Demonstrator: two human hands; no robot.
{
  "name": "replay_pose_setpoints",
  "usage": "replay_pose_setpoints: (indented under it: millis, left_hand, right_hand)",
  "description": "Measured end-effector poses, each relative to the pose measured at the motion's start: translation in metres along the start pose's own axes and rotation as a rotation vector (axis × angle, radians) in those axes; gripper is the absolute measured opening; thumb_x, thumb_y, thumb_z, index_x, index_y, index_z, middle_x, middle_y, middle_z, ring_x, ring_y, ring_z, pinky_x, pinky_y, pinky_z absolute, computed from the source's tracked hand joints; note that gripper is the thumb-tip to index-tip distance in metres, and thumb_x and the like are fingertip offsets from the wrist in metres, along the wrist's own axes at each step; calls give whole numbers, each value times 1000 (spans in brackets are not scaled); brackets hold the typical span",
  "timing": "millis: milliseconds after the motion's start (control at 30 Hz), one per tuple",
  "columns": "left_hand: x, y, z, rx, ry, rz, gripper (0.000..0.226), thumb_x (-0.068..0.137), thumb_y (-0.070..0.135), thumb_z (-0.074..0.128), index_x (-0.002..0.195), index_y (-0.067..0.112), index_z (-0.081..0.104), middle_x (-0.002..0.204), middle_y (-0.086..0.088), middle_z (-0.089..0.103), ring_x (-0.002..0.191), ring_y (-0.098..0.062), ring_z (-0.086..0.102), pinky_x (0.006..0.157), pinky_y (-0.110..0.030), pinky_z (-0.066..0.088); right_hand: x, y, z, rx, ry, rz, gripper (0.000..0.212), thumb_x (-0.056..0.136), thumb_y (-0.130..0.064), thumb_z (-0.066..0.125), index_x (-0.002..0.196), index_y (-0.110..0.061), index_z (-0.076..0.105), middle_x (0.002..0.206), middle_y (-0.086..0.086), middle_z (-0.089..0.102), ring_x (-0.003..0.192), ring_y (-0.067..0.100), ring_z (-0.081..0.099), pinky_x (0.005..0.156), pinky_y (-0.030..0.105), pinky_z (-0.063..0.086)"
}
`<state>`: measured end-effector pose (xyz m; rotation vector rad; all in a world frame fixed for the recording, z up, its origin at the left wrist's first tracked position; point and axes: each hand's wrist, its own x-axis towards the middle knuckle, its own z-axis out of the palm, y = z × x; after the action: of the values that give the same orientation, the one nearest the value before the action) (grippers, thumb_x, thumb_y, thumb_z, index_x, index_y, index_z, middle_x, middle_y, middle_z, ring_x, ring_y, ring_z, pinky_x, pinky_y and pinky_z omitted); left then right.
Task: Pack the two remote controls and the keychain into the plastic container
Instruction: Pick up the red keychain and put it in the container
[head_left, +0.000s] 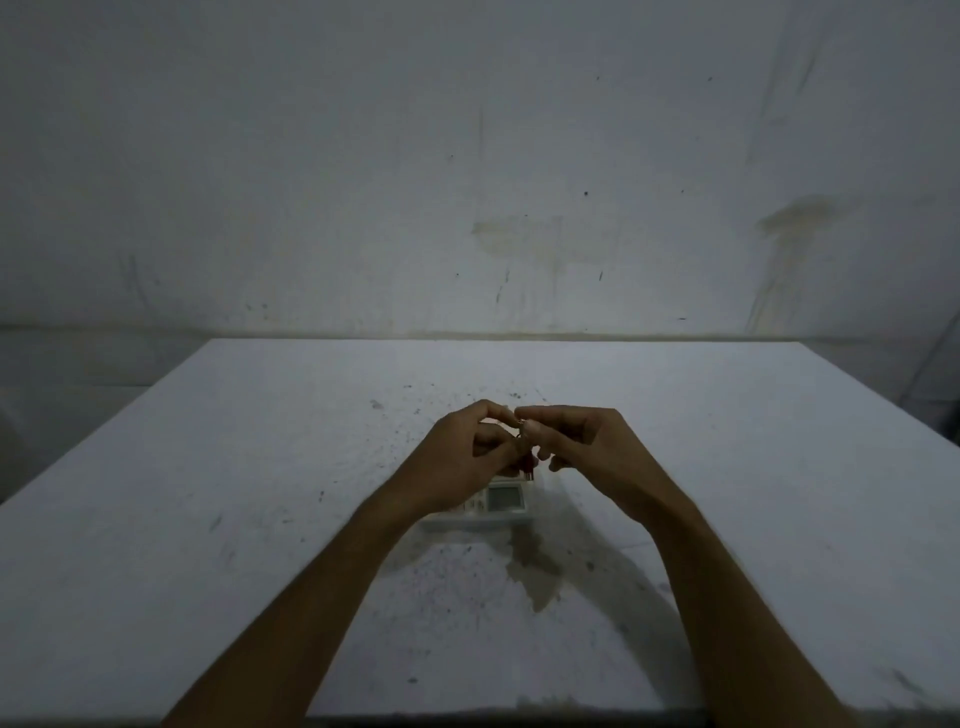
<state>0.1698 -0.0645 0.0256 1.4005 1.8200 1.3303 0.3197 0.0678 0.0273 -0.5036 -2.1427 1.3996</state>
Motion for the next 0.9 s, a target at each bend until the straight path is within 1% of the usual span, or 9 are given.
replay_pose_setpoints:
  millis: [100, 233, 367, 433, 500, 567, 633, 767, 900]
  left_hand:
    - [-2, 0, 3, 60, -15, 53, 28, 97, 35, 66, 115, 21, 51, 96, 4, 80, 84, -6, 77, 82, -27, 62]
    - [-3, 2, 8, 232, 42, 227, 14, 97, 26, 67, 107, 19, 59, 90, 6, 76, 78, -2, 75, 76, -22, 61]
    - [-6, 1, 8, 59, 47, 270, 17, 97, 19, 67, 111, 9, 63, 93, -2, 77, 81, -10, 77, 76, -26, 62]
    - [-7, -2, 7, 65, 37, 274, 20, 96, 21, 69, 111, 12, 63, 92, 1, 78, 80, -10, 77, 76, -24, 61]
    - [-7, -5, 5, 187, 39, 254, 33, 92, 37, 71, 118, 19, 60, 97, 6, 77, 84, -6, 75, 80, -22, 60]
    - [-4, -10, -2, 420, 47, 199, 62, 83, 65, 67, 132, 28, 54, 117, 9, 72, 100, -3, 66, 92, -26, 55]
    - [-3, -17, -12, 673, -14, 129, 91, 69, 85, 61, 143, 35, 46, 141, 11, 60, 121, -9, 56, 105, -33, 42]
    - [-3, -41, -16, 865, -160, 65, 111, 63, 96, 54, 153, 32, 38, 160, 8, 41, 143, -16, 41, 121, -42, 26]
    - [0, -56, -14, 834, -105, 94, 111, 63, 96, 52, 153, 32, 37, 159, 8, 42, 141, -15, 42, 120, -40, 23]
  right_hand:
    - [-4, 0, -5, -8, -42, 49, 30, 91, -35, 69, 116, -20, 77, 95, -1, 80, 84, 19, 72, 76, 30, 61]
    - [-7, -2, -10, 25, -115, 81, 25, 92, -29, 69, 110, -14, 79, 94, 4, 79, 81, 16, 71, 77, 30, 60]
    - [-11, -2, -14, 194, -114, 112, 27, 94, -27, 66, 109, -8, 78, 99, 14, 77, 86, 18, 70, 81, 30, 58]
    - [-11, 0, -11, 168, -109, 109, 27, 95, -28, 65, 107, -8, 78, 97, 13, 77, 84, 17, 71, 81, 29, 58]
    - [-8, 0, -6, 0, -54, 75, 27, 96, -32, 63, 104, -12, 78, 91, 5, 78, 81, 12, 72, 77, 26, 58]
    - [-1, 1, -7, -284, 19, 25, 28, 96, -39, 61, 105, -18, 78, 89, -4, 77, 78, 7, 71, 74, 25, 56]
    - [9, 0, -12, -530, -17, 12, 29, 97, -41, 59, 106, -21, 78, 94, -3, 78, 82, 11, 71, 77, 32, 58]
    - [20, 0, -10, -719, -185, 81, 30, 95, -38, 63, 111, -18, 78, 119, 2, 74, 109, 18, 67, 90, 29, 47]
    - [26, 5, -2, -770, -198, 165, 30, 94, -39, 66, 111, -17, 78, 119, 5, 74, 106, 21, 68, 87, 31, 49]
